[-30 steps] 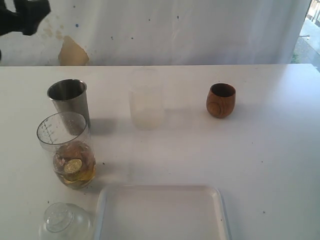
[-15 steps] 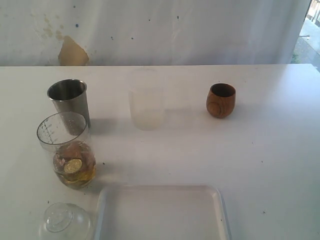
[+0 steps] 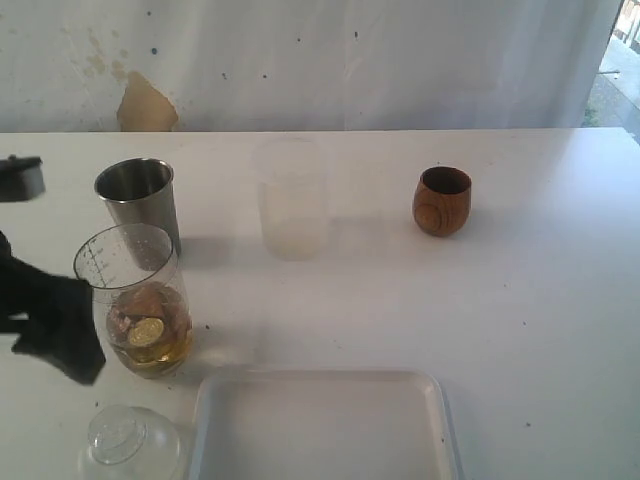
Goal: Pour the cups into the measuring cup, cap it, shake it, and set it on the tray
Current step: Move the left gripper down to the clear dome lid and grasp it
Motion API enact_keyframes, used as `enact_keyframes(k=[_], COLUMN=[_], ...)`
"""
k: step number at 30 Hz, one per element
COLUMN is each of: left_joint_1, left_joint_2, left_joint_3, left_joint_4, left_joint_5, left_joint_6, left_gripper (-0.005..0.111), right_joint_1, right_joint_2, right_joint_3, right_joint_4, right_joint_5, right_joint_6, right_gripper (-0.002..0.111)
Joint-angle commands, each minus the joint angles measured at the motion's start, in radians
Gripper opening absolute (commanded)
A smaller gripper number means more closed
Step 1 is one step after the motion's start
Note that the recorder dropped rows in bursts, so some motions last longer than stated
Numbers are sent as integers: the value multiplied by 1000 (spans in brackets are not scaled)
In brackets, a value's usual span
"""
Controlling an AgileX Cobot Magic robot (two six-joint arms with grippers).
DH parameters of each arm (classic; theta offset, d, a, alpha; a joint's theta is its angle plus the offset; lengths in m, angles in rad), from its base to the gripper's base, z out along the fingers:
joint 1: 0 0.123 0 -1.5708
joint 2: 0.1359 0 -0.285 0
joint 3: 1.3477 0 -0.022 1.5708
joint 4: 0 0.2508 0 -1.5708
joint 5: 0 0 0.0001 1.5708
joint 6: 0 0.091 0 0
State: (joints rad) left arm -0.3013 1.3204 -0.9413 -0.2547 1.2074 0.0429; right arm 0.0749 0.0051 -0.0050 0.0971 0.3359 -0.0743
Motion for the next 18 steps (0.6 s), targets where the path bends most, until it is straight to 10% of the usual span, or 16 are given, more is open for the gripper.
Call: enact_keyframes(k=[1, 7, 18], left_joint_1=[-160, -368, -389], left_joint_2=[-3, -3, -1], left_joint_3=[68, 139, 158], left_joint_4=[10, 135, 177], left_joint_5=[-42, -248, -313], left_joint_6=[-86, -215, -330], left_gripper=[105, 105, 98], right_joint_1=[-5, -5, -5], right_joint_2=[-5, -5, -5], right_joint_3=[5, 5, 5], right_joint_4=[0, 0, 0], right_joint_5=[0, 0, 0], right_joint_6=[0, 0, 0], right_gripper=[0, 0, 0])
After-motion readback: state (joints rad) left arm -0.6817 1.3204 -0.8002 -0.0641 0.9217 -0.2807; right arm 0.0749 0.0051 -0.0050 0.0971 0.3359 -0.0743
